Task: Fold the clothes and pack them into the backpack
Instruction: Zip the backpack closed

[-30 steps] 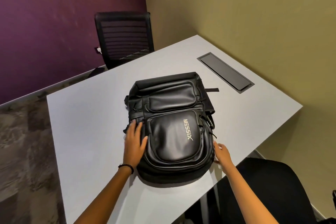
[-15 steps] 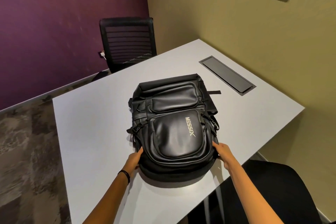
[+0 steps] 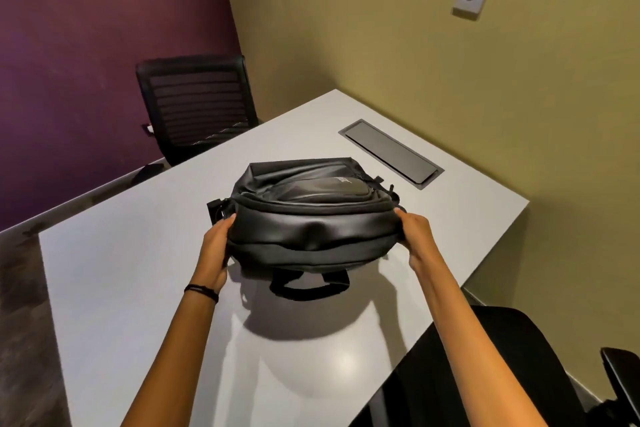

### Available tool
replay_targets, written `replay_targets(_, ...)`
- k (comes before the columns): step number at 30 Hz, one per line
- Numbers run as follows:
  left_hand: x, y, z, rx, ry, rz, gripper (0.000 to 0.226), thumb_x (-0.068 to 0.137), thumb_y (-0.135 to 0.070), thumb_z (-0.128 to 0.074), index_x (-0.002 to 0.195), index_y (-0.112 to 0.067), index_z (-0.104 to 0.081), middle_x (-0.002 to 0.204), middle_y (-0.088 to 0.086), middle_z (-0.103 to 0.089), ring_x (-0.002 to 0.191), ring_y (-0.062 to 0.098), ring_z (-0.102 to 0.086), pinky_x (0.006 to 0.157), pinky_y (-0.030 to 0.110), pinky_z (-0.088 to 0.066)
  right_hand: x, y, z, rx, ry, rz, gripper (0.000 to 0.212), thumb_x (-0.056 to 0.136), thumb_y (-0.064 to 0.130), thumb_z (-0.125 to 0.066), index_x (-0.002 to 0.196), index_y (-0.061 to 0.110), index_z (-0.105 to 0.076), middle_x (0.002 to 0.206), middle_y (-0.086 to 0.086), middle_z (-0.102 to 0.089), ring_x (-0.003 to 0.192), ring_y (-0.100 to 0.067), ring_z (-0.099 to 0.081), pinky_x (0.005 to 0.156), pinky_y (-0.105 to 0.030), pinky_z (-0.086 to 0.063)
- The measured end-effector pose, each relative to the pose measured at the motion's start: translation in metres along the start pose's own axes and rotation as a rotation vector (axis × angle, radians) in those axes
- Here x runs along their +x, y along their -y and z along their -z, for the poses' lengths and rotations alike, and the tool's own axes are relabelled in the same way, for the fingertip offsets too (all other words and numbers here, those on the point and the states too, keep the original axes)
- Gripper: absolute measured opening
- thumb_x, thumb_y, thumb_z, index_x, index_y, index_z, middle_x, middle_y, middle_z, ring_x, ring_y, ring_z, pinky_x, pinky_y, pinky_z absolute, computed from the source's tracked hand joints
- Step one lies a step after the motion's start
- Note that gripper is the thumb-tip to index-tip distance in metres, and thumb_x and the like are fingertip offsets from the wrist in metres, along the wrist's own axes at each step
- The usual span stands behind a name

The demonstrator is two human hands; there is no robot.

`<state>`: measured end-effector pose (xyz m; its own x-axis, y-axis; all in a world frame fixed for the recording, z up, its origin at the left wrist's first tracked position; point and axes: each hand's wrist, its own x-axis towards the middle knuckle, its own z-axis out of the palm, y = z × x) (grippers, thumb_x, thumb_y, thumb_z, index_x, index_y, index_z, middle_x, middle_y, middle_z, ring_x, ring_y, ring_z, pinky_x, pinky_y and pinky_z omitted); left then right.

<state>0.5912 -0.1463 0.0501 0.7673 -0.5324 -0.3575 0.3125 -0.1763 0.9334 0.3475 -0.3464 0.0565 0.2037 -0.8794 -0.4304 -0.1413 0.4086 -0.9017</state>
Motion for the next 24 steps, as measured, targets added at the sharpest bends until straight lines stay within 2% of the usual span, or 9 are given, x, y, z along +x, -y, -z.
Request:
replay_targets(2, 0.003, -0.023, -0.021, -0.009, 0.034, -0.035, 0.028, 0.093, -0.031, -0.050, 0.107, -0.011, -0.063, 0.089, 0.003, -0.065, 0.080, 0.016, -0.058, 0.061, 0.023, -0.048, 0.005, 0.022, 0.005, 0.011, -0.030, 0.045, 0.019, 0.090, 0.020, -0.054, 0.079, 0.005, -0.056, 0.075, -0.009, -0.054, 0.063, -0.023, -0.051, 0.065, -0.038, -0.044)
replay_targets(3, 0.006, -0.032, -0.032, -0.015, 0.054, -0.049, 0.025, 0.093, -0.032, -0.048, 0.103, -0.017, -0.064, 0.086, 0.000, -0.064, 0.079, 0.015, -0.057, 0.061, 0.024, -0.046, 0.007, 0.032, 0.009, 0.014, -0.039, 0.058, 0.019, 0.089, 0.020, -0.055, 0.077, 0.005, -0.058, 0.070, -0.009, -0.054, 0.059, -0.025, -0.052, 0.060, -0.037, -0.045)
replay_targets(5, 0.013, -0.046, -0.054, -0.001, 0.090, -0.051, 0.021, 0.093, -0.034, -0.044, 0.093, -0.027, -0.064, 0.088, -0.003, -0.064, 0.082, 0.014, -0.056, 0.064, 0.026, -0.043, 0.013, 0.047, 0.018, 0.030, -0.062, 0.072, 0.019, 0.088, 0.018, -0.056, 0.071, 0.007, -0.057, 0.062, -0.007, -0.052, 0.054, -0.022, -0.052, 0.050, -0.026, -0.045)
replay_targets(9, 0.032, -0.062, -0.097, 0.001, 0.128, -0.041, 0.022, 0.092, -0.034, -0.043, 0.075, -0.026, -0.056, 0.077, -0.002, -0.052, 0.071, 0.013, -0.046, 0.063, 0.027, -0.037, 0.026, 0.066, 0.043, 0.070, -0.131, 0.104, 0.031, 0.088, 0.012, -0.054, 0.058, 0.012, -0.049, 0.058, -0.005, -0.048, 0.054, -0.018, -0.047, 0.049, -0.021, -0.043)
replay_targets(14, 0.058, -0.077, -0.161, 0.007, 0.198, -0.031, 0.025, 0.093, -0.030, -0.044, 0.070, -0.021, -0.053, 0.069, 0.000, -0.046, 0.060, 0.012, -0.040, 0.057, 0.025, -0.032, 0.047, 0.074, 0.078, 0.138, -0.271, 0.137, 0.034, 0.086, 0.009, -0.051, 0.055, 0.013, -0.038, 0.048, -0.001, -0.040, 0.051, -0.018, -0.037, 0.053, -0.026, -0.036)
replay_targets(18, 0.077, -0.084, -0.218, 0.021, 0.278, -0.033, 0.029, 0.095, -0.028, -0.040, 0.070, -0.023, -0.053, 0.054, -0.008, -0.056, 0.061, 0.010, -0.045, 0.060, 0.023, -0.037, 0.068, 0.080, 0.105, 0.206, -0.410, 0.158, 0.036, 0.083, 0.008, -0.051, 0.052, 0.016, -0.034, 0.034, 0.011, -0.035, 0.044, -0.014, -0.032, 0.053, -0.030, -0.033)
replay_targets(21, 0.084, -0.093, -0.262, 0.041, 0.338, -0.013, 0.029, 0.096, -0.029, -0.041, 0.071, -0.023, -0.053, 0.046, -0.013, -0.056, 0.061, 0.010, -0.050, 0.057, 0.021, -0.042, 0.081, 0.087, 0.126, 0.237, -0.509, 0.178, 0.037, 0.084, 0.008, -0.049, 0.053, 0.015, -0.032, 0.046, 0.002, -0.037, 0.044, -0.014, -0.033, 0.049, -0.028, -0.030)
replay_targets(24, 0.091, -0.098, -0.302, 0.031, 0.402, -0.022, 0.025, 0.096, -0.031, -0.042, 0.077, -0.024, -0.058, 0.061, -0.007, -0.061, 0.060, 0.007, -0.056, 0.048, 0.015, -0.046, 0.094, 0.095, 0.144, 0.202, -0.595, 0.194, 0.036, 0.086, 0.008, -0.046, 0.053, 0.014, -0.033, 0.054, -0.005, -0.036, 0.047, -0.018, -0.033, 0.048, -0.027, -0.031)
